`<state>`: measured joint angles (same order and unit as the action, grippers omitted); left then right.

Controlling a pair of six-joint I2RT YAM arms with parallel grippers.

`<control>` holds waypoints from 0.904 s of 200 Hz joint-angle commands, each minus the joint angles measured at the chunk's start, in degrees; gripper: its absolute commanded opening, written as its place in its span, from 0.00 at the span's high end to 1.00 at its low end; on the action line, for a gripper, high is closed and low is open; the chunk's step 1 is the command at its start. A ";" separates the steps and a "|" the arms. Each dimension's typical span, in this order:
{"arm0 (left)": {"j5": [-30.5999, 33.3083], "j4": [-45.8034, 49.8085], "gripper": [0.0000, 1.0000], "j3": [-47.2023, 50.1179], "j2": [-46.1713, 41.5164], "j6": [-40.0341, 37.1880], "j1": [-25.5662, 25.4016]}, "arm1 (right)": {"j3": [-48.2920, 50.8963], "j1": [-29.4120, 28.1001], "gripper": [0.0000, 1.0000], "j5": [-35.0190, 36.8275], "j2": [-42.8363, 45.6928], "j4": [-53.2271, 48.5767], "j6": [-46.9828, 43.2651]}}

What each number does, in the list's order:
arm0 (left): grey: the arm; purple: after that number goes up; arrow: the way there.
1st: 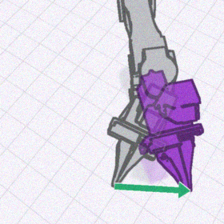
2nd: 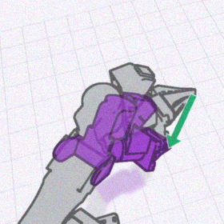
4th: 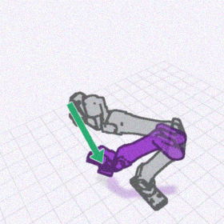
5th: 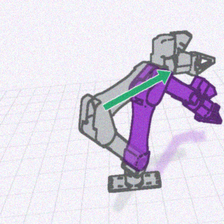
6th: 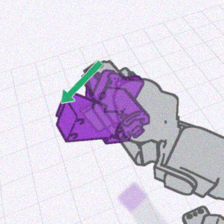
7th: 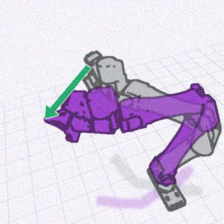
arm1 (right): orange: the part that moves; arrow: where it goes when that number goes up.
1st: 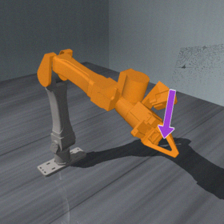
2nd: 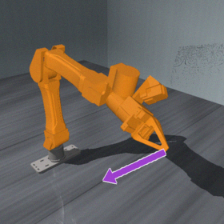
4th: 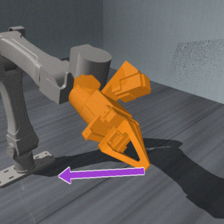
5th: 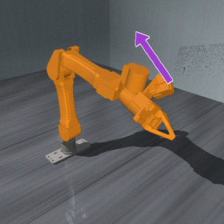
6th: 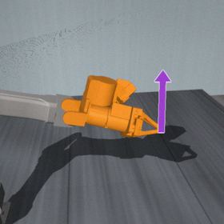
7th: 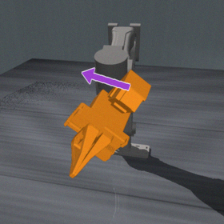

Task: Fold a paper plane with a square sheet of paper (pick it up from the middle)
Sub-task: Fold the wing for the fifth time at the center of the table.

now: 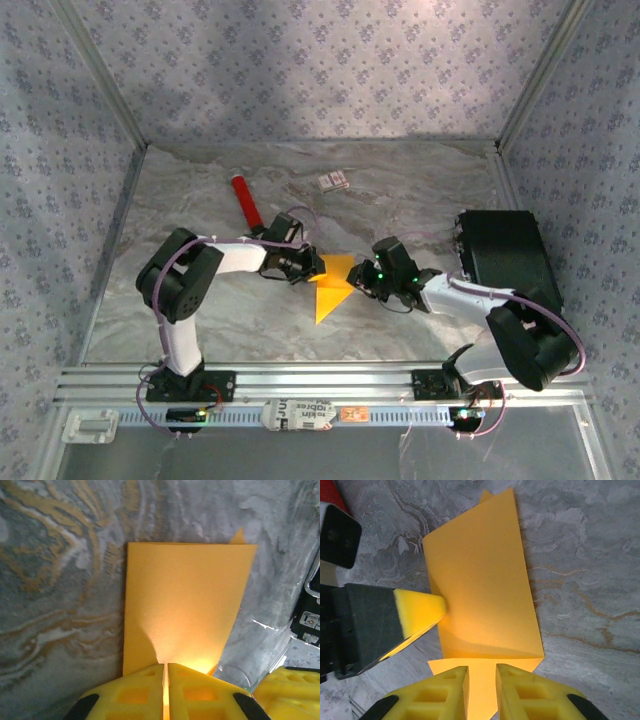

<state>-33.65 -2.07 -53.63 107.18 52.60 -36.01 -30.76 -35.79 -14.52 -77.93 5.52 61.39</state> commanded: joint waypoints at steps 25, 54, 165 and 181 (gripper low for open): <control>0.05 -3.68 0.91 3.64 1.02 -0.39 0.52 | 1.91 1.49 0.71 -1.89 -0.35 -1.22 -0.61; -0.06 -5.34 0.91 5.73 0.94 0.11 1.01 | 3.24 2.17 0.66 -3.59 -1.22 1.11 0.47; -0.29 -5.67 0.93 6.34 0.12 0.31 1.22 | 0.23 1.04 0.69 -7.80 -8.94 6.43 0.49; -0.28 -5.66 0.93 6.40 0.14 0.31 1.23 | -0.13 0.64 0.72 -7.32 -8.78 6.42 0.57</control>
<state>-35.55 -10.59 -48.93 106.94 52.62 -34.98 -29.23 -33.82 -20.67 -84.51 8.34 61.67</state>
